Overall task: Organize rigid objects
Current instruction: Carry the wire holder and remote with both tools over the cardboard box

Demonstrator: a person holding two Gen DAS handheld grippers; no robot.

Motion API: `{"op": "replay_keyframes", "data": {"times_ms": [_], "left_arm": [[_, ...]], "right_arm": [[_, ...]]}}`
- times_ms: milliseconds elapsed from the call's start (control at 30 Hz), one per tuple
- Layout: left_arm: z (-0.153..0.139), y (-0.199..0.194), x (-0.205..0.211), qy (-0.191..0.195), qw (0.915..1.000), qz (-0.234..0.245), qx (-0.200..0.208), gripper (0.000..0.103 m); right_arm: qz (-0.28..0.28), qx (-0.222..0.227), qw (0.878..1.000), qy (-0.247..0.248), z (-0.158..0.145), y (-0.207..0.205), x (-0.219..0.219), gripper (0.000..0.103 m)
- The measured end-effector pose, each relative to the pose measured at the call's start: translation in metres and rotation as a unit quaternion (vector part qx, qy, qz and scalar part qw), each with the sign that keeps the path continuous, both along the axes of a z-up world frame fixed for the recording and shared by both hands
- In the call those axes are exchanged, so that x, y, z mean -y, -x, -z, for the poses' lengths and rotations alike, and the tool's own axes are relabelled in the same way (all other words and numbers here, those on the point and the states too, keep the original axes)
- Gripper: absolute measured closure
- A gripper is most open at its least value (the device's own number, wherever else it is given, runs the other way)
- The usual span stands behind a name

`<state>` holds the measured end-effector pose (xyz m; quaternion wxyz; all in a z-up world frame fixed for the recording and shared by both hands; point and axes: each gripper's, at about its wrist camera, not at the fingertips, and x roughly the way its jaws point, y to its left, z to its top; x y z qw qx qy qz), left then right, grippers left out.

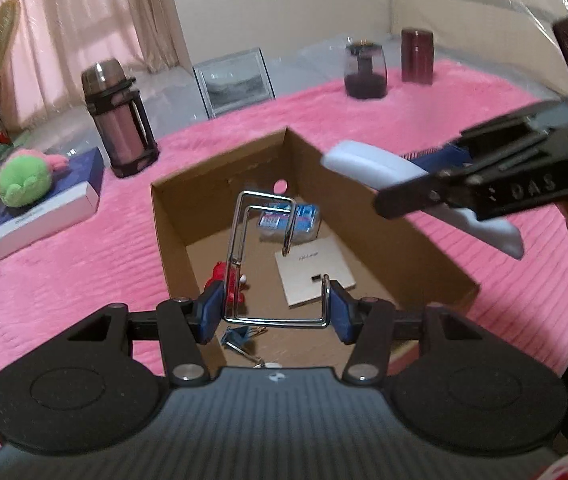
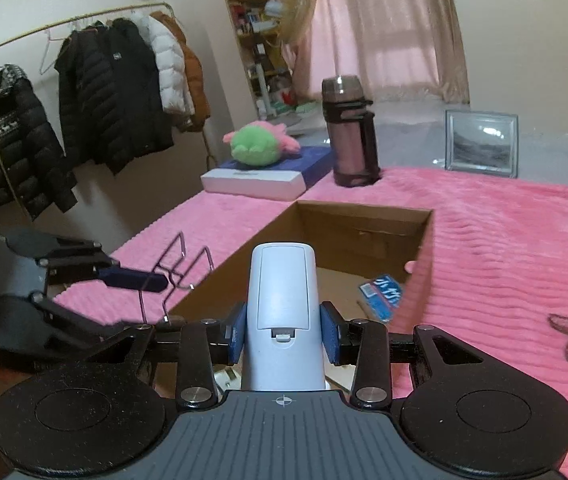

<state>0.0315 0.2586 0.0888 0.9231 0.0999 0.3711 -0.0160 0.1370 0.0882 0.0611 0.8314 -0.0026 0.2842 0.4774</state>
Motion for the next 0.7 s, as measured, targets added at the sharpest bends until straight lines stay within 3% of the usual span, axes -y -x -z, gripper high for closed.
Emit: {"op": "replay_keyframes", "data": {"times_ms": [333, 700], "left_arm": [[0.033, -0.037, -0.026, 0.030, 0.9974, 0.022, -0.062, 0.054], [0.064, -0.059, -0.041, 0.054, 0.9924, 0.030, -0.106, 0.054]], "right_arm": [[0.023, -0.046, 0.998, 0.038, 0.027, -0.035, -0.043, 0.068], [0.017, -0.019, 0.996, 0.086, 0.050, -0.044, -0.064, 0.068]]}}
